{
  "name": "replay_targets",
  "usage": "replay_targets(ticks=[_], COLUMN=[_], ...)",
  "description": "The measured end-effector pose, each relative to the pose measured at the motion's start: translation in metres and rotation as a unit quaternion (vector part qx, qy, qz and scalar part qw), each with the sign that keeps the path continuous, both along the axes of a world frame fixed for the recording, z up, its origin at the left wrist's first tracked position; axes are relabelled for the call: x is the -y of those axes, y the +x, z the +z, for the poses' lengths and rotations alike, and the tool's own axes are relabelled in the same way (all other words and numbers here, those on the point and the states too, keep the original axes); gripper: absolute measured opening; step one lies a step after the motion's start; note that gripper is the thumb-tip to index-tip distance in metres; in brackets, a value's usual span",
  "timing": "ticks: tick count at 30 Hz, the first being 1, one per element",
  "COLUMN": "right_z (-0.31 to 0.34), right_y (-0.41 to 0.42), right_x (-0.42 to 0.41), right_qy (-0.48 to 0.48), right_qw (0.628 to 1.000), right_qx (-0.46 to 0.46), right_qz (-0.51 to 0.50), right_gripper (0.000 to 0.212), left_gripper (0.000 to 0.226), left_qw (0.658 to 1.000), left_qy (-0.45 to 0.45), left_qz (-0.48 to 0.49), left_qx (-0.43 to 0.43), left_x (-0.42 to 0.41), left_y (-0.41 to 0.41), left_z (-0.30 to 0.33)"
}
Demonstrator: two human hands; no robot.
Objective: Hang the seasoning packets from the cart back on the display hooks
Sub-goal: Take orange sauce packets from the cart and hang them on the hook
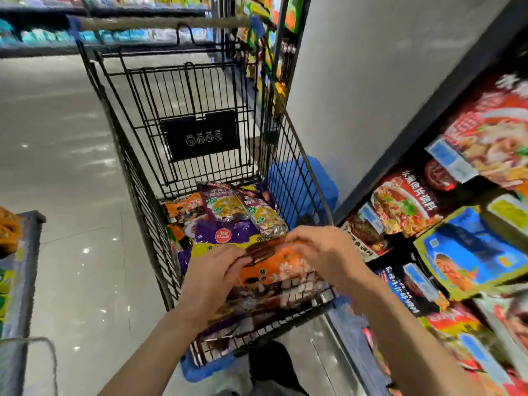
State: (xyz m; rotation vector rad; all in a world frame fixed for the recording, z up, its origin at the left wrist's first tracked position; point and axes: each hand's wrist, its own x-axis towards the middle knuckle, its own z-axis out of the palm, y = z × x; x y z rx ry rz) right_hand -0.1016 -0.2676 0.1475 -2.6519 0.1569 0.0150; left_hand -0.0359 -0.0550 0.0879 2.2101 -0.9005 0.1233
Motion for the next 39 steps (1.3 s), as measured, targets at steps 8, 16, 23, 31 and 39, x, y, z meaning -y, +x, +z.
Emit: replay_targets(ticks=[8, 16, 23, 31, 39], right_z=[0.078, 0.184, 0.233, 0.259, 0.312], right_y=[-0.062, -0.161, -0.317, -0.54, -0.688], right_x=[-0.014, 0.002, 0.039, 0.073, 0.086], right_qy=[-0.011, -0.105, -0.15, -0.228, -0.385], right_qw=[0.98, 0.932, 0.881, 0.814, 0.729], right_qx=[0.154, 0.277, 0.319, 0.32, 0.305], right_qz=[-0.128, -0.209, -0.317, -0.428, -0.477], right_gripper=[0.018, 0.029, 0.029, 0.026, 0.024], left_gripper=[0.026, 0.031, 0.017, 0.018, 0.021], left_qw=[0.985, 0.952, 0.902, 0.835, 0.778], left_qy=[-0.08, -0.209, -0.279, -0.31, -0.364], left_qz=[-0.103, -0.201, -0.329, -0.455, -0.483], left_qx=[0.109, 0.1, 0.03, 0.013, -0.17], left_x=[0.001, 0.07, 0.165, 0.261, 0.32], left_y=[0.001, -0.051, -0.172, -0.38, -0.537], left_z=[0.098, 0.197, 0.263, 0.303, 0.326])
